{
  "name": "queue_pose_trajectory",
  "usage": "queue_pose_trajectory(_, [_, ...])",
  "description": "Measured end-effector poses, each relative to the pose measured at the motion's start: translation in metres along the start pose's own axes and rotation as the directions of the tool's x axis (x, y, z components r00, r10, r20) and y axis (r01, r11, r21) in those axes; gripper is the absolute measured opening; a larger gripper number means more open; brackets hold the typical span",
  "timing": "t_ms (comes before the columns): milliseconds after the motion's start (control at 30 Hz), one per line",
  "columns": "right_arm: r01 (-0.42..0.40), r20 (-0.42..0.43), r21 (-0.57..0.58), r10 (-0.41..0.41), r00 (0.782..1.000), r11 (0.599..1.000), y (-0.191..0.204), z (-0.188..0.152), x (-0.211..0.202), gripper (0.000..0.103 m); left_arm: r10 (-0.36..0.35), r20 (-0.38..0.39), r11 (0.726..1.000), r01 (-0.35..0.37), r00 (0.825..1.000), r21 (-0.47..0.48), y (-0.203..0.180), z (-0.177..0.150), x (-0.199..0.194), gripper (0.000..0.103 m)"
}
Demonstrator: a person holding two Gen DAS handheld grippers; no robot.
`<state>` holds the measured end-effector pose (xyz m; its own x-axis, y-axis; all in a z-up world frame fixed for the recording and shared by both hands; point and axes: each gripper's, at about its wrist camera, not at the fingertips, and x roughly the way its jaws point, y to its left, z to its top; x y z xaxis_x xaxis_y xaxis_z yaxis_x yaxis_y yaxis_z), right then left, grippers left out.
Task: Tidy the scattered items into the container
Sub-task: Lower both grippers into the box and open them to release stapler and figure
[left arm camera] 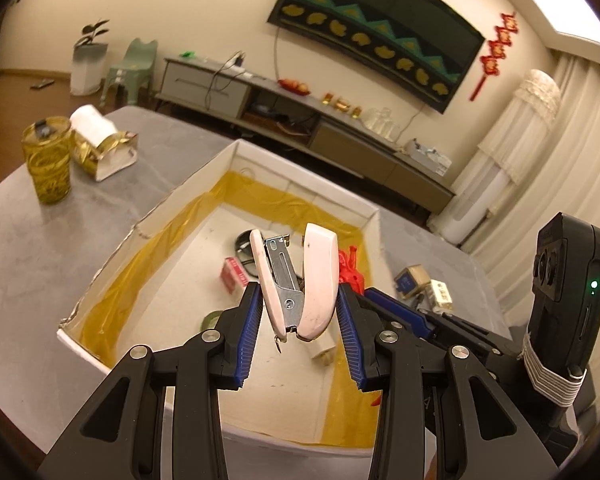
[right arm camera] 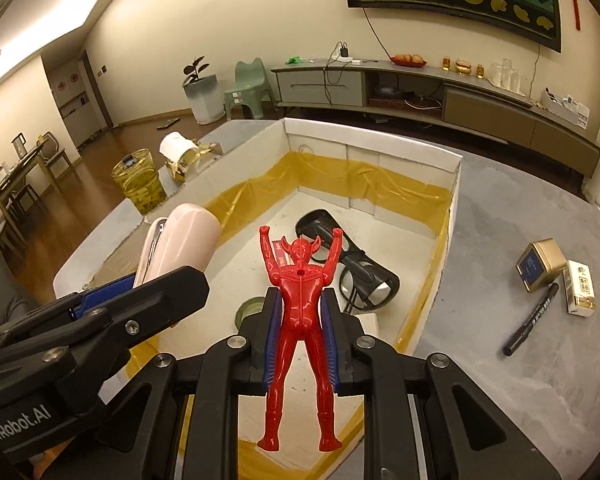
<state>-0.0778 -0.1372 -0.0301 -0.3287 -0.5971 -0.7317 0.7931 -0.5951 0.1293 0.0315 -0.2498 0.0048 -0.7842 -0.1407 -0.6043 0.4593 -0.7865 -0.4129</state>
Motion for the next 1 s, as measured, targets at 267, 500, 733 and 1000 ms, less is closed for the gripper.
queue_pose_trajectory(267, [-0.026,-0.020,0.009,0.026,0.999,1.000,-0.009,-0.004,0.004,0.022,-0.014,-0.061,1.000,0.013,0.998,-0.020,0.005,-0.004,0.016,0.040])
queue_pose_trajectory(500, [-0.059,-0.007,0.025,0.060,0.998,0.998,-0.016,-0.005,-0.004,0.025,-0.114,-0.143,0.987,0.095,0.983,-0.133,0.014,-0.009,0.030,0.040])
queue_pose_trajectory(733, [-0.099,0.025,0.070,0.098,0.995,0.993,-0.031,-0.005,-0.020,0.032,-0.132,-0.166,0.985,0.110,0.977,-0.133,0.008,-0.010,0.033,0.046])
queue_pose_trajectory(1000, [-0.199,0.027,0.131,0.197,0.980,0.971,-0.057,-0.010,-0.037,0.036,-0.113,-0.155,0.989,0.096,0.981,-0.114,0.000,-0.009,0.025,0.046])
